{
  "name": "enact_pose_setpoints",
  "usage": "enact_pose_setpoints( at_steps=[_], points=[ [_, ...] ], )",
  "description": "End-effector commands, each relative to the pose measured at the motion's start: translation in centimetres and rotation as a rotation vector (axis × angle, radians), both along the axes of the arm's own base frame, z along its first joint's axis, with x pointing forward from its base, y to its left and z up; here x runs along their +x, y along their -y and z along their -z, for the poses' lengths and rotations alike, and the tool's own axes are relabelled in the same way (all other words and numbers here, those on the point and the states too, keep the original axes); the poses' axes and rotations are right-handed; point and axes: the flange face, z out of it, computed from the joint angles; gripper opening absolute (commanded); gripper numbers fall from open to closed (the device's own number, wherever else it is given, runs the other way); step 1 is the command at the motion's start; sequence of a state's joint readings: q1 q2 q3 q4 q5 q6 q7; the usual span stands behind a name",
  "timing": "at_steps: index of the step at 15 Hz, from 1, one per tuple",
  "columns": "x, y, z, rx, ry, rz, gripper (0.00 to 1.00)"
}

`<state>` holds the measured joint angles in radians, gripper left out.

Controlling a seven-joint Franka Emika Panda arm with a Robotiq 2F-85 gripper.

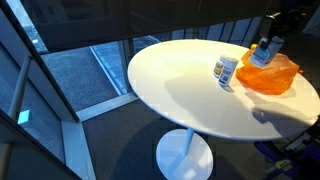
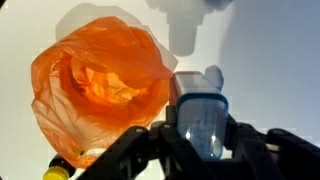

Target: Pick up the mentos container from the orange plastic bag and put it on the table

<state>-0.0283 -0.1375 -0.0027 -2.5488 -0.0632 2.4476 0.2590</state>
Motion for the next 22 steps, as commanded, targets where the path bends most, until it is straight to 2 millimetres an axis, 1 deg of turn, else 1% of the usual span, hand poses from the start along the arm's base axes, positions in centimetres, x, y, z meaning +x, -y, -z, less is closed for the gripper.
enact_pose_setpoints(
  at_steps=[1,6,9,11,15,22],
  points=[
    [-0.2,-1.8,-0.4,0.023,-0.006,-0.067,0.18],
    [-0.4,-4.9,-0.6,0.079,-0.012,-0.164,0.18],
    [-0.2,-6.9,0.0,0.135,-0.011,-0.251,0.18],
    [-0.1,-7.8,0.4,0.16,-0.015,-0.294,0.18],
    [0.4,-8.9,2.1,0.157,-0.027,-0.35,0.18],
    [1.7,-10.0,6.2,0.128,0.012,-0.392,0.18]
  ],
)
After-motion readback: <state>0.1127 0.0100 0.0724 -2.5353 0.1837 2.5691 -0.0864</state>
